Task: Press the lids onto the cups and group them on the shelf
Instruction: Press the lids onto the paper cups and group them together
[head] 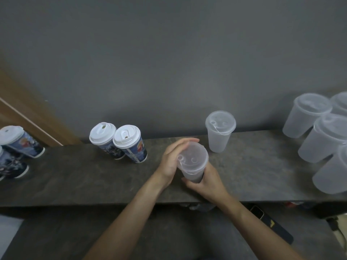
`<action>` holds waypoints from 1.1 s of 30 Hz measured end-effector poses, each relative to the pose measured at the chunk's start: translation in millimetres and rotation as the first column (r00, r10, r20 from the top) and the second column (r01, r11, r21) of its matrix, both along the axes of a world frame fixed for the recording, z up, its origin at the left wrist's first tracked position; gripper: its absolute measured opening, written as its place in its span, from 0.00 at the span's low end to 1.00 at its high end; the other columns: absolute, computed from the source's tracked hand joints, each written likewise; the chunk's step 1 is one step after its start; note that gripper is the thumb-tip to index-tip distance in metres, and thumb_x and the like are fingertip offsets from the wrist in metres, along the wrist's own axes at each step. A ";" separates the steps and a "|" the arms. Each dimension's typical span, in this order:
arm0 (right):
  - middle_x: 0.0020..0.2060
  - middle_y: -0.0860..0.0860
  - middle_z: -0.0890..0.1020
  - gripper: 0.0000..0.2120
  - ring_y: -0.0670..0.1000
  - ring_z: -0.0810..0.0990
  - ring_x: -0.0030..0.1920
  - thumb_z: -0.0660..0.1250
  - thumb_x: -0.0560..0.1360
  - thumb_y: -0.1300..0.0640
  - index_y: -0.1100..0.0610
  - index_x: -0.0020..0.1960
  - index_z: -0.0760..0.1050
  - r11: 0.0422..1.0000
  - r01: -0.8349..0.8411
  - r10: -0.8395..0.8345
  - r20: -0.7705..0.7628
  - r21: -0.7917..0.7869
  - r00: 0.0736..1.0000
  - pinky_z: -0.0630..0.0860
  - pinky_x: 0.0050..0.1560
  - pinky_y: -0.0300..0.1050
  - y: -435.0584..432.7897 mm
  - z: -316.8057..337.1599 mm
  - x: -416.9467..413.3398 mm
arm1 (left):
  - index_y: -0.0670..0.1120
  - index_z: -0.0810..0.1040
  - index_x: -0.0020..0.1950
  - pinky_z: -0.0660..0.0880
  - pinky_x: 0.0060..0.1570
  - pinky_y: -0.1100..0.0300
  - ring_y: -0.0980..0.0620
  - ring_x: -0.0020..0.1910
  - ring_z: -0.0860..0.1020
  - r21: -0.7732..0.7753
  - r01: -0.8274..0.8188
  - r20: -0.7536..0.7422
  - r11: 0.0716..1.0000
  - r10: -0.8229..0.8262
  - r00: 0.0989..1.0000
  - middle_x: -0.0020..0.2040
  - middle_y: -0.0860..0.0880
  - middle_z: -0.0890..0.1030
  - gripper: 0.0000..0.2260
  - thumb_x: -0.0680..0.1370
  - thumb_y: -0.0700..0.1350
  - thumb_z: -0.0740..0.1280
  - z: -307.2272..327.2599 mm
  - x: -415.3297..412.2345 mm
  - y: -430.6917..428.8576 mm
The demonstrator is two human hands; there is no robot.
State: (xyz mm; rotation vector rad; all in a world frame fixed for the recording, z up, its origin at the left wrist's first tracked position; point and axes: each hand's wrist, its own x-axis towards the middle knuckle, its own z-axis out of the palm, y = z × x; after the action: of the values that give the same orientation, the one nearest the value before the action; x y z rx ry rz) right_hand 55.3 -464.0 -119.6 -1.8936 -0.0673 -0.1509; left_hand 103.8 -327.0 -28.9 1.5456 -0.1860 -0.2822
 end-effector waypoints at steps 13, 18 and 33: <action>0.62 0.39 0.78 0.42 0.39 0.78 0.62 0.85 0.61 0.42 0.45 0.69 0.68 0.998 0.063 -0.062 -0.015 0.031 0.998 0.78 0.59 0.38 1.3 0.3 -1.9 | 0.41 0.83 0.58 0.75 0.51 0.67 0.57 0.52 0.82 0.109 -0.196 0.083 0.974 0.188 0.979 0.54 0.47 0.86 0.16 0.86 0.42 0.56 -0.3 -11.7 -8.9; 0.61 0.40 0.81 0.35 0.42 0.79 0.62 0.82 0.65 0.41 0.46 0.68 0.73 1.000 -0.018 0.018 -0.024 0.002 1.000 0.79 0.62 0.47 -7.5 0.2 0.6 | 0.41 0.84 0.56 0.75 0.51 0.64 0.54 0.51 0.83 0.120 -0.169 0.050 0.978 0.164 0.985 0.53 0.45 0.86 0.14 0.85 0.41 0.59 0.4 -1.8 -0.5; 0.62 0.39 0.79 0.36 0.40 0.79 0.63 0.81 0.66 0.41 0.43 0.70 0.70 0.998 -0.004 0.004 0.002 -0.063 1.000 0.79 0.62 0.48 -4.1 -5.2 2.7 | 0.38 0.83 0.58 0.77 0.57 0.57 0.47 0.54 0.84 0.160 0.078 0.005 0.984 -0.080 0.997 0.53 0.40 0.86 0.17 0.86 0.48 0.60 12.6 18.4 -2.0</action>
State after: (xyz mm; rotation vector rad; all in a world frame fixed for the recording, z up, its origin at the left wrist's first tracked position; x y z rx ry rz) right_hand 58.0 -468.1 -124.8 -1.9561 -0.0782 -0.1494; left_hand 122.3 -329.0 -16.3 1.7012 -0.2397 -0.3580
